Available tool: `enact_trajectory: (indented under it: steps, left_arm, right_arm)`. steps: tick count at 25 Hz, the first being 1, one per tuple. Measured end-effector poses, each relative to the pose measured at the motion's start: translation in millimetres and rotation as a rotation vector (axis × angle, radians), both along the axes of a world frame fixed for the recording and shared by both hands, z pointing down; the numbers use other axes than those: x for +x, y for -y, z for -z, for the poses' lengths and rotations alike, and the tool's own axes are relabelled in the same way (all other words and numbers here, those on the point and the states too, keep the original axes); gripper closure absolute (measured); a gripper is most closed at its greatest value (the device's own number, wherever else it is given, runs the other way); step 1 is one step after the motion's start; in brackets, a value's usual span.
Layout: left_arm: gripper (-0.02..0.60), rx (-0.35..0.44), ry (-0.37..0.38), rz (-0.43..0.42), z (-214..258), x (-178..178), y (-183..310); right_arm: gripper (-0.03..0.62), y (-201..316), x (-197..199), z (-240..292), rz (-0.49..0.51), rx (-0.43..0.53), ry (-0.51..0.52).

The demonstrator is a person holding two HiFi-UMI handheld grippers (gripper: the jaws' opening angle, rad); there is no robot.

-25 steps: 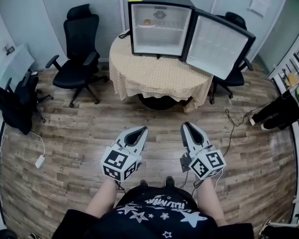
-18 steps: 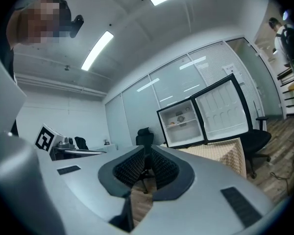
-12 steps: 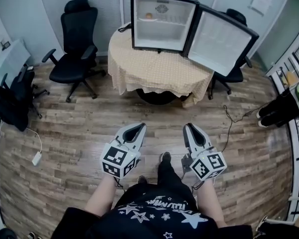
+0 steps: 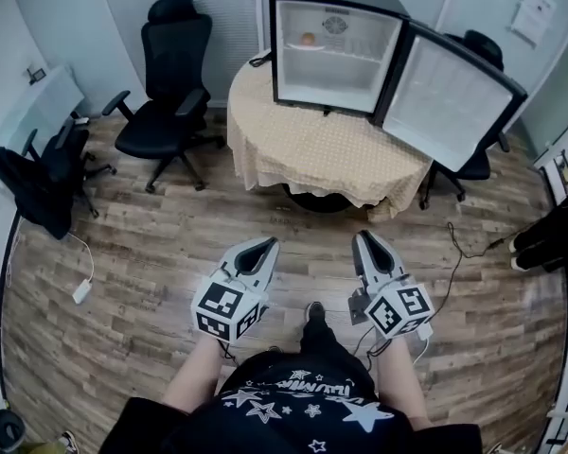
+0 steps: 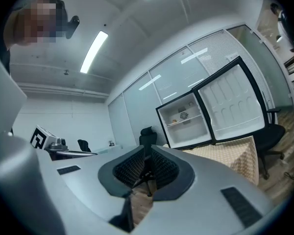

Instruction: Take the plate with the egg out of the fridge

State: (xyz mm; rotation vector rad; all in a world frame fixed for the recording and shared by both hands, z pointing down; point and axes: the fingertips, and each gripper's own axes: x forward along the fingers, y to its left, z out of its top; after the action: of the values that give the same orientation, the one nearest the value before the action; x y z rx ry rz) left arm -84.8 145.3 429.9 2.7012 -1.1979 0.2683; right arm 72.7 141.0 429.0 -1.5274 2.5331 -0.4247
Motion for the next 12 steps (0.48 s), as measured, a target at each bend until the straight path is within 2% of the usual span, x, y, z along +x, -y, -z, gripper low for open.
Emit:
enact_trajectory:
  steps: [12]
  left_arm:
    - [0.574,-0.011,0.029,0.054,0,42,78]
  right_arm:
    - [0.542,94,33,3,0.092,-0.007,0.014]
